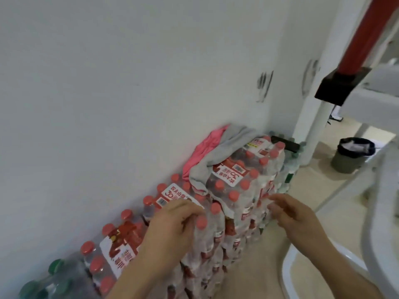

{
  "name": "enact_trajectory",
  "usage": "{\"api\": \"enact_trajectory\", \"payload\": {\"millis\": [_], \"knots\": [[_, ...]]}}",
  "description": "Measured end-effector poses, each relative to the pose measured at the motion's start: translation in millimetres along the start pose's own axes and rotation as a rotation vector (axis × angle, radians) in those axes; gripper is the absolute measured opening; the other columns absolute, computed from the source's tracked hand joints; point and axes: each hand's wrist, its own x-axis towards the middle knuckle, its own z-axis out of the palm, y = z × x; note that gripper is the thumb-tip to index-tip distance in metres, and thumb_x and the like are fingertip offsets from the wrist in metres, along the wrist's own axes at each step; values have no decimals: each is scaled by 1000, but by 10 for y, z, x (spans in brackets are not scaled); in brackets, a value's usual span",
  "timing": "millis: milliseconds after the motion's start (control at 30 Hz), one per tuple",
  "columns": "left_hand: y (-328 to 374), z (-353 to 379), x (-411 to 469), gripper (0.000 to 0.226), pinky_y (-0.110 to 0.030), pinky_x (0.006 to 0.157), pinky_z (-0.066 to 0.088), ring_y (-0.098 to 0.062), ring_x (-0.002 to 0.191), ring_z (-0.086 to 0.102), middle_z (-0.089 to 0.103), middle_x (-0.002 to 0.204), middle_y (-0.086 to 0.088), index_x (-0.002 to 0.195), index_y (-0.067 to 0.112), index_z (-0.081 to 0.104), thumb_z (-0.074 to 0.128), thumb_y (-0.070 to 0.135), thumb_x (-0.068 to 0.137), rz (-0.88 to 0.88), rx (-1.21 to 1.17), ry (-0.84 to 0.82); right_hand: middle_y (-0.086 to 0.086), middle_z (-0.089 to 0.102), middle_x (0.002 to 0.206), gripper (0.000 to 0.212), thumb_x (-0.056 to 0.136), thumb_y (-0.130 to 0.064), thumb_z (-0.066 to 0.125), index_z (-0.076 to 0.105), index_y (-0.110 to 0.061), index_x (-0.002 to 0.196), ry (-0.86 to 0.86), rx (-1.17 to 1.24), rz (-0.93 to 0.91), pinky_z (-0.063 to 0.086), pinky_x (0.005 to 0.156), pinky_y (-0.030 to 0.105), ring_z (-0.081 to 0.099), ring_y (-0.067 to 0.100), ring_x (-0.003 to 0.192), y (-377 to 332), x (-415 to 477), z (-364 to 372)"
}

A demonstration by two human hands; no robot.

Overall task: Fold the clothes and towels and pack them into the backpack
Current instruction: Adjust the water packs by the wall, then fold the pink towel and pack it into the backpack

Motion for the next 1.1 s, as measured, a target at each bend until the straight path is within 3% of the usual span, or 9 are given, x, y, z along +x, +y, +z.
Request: {"api": "enact_trajectory", "payload": {"millis": [133,267,367,500,600,733,900,1000,1100], "knots": [[167,395,557,22,-17,79,47,4,90,56,65,96,23,95,32,72,58,17,87,7,37,-83,-19,64,104,13,94,-35,54,60,-40,104,53,119,79,46,74,20,59,-3,95,184,217,-312],[203,656,1164,23,-6,70,39,3,85,55,64,105,20,110,31,68,52,24,95,-62,58,-148,-25,53,118,31,92,-49,47,52,-42,123,41,163,142,46,96,33,52,-1,106,306,534,-480],[60,837,1630,24,-4,62,38,3,70,55,67,101,11,111,24,67,48,22,97,-142,85,-163,-25,48,126,43,90,-57,43,45,-46,131,3,139,153,43,101,38,48,4,115,380,825,-508],[-308,1129,2252,28,-28,87,44,-19,101,62,67,115,1,117,19,66,48,19,94,-191,181,-142,-18,47,128,41,86,-61,41,38,-57,127,-59,123,168,42,98,32,47,3,113,491,1292,-503],[-568,1376,2716,24,-32,78,45,-26,94,62,68,103,-4,108,16,66,47,18,92,-196,244,-152,-19,46,124,35,85,-64,38,31,-66,119,-97,67,171,42,98,33,48,6,111,557,1663,-502],[-786,1691,3156,25,-35,73,50,-23,86,61,65,99,-5,111,16,58,45,28,93,-187,300,-104,-23,39,137,58,84,-63,38,29,-51,139,-160,20,160,40,95,25,46,6,122,507,2173,-524],[-867,1976,3464,39,-35,85,49,-24,100,62,63,114,-7,131,15,43,47,29,95,-239,402,-226,-19,54,126,51,96,-44,43,25,-44,143,-221,27,138,45,76,6,56,-19,92,398,2755,-459],[-917,1984,3607,28,-34,81,49,-24,95,64,68,106,-5,117,18,55,47,25,91,-217,439,-264,-9,39,147,58,97,-37,49,20,-42,147,-247,-97,75,47,94,19,55,-4,112,416,3048,-366],[-824,1883,3673,29,-32,74,47,-24,89,65,71,97,-3,102,21,68,43,32,93,-185,376,-258,-8,20,157,67,95,-37,51,8,-53,144,-274,-330,-57,27,114,40,28,19,141,437,3283,-237]]}}
